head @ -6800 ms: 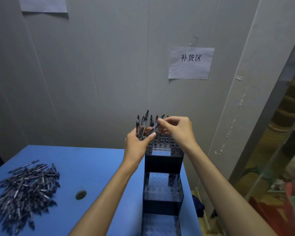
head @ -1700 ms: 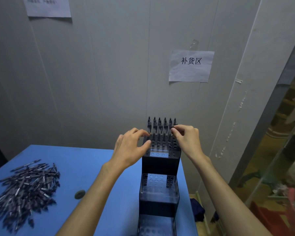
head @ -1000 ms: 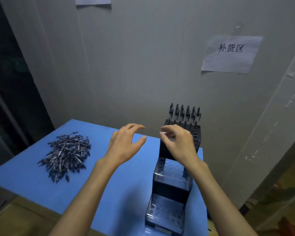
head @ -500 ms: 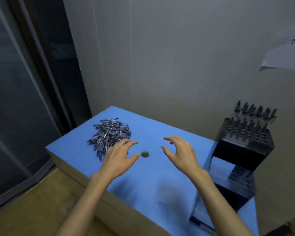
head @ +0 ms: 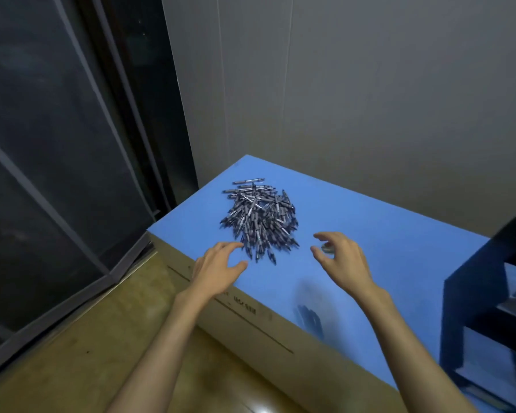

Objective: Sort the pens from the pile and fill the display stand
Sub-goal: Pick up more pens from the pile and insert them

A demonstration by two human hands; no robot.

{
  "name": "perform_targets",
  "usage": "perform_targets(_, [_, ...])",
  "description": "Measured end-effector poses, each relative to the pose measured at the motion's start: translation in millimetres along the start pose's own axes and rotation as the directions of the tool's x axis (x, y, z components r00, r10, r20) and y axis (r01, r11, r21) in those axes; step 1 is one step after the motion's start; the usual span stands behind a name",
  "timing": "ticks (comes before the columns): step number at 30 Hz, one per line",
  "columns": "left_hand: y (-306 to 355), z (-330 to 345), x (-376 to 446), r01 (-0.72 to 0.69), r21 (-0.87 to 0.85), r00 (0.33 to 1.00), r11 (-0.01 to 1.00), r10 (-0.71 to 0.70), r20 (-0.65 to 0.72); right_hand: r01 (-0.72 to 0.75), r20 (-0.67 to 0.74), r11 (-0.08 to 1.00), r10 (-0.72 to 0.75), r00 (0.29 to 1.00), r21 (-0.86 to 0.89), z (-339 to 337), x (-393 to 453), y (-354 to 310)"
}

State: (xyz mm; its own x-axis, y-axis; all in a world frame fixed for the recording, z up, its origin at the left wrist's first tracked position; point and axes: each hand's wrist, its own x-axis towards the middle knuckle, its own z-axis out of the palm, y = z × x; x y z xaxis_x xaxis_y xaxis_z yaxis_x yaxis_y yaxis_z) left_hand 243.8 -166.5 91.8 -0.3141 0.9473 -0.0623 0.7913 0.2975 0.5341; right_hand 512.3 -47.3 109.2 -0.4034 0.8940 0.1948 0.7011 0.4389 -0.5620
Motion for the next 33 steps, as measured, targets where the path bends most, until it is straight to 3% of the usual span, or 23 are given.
perform_targets(10, [-76,-11,56,0.054,-0.075,0.998,0.996,-0.051,0.04,-0.085,0.022,0.996,0.086,0.996,-0.04,58,50,-13])
perform_targets(20, [-106,-53,175,0.003,0.08,0.996,0.997,-0.01,0.09,-0.181,-0.004,0.983,0.181,0.983,0.023,118,137,-22])
perform_targets(33, [-122,-54,310,-0.077,0.124,0.98,0.989,0.052,0.191,-0.329,-0.009,0.943,0.33,0.944,0.047,151,209,-11])
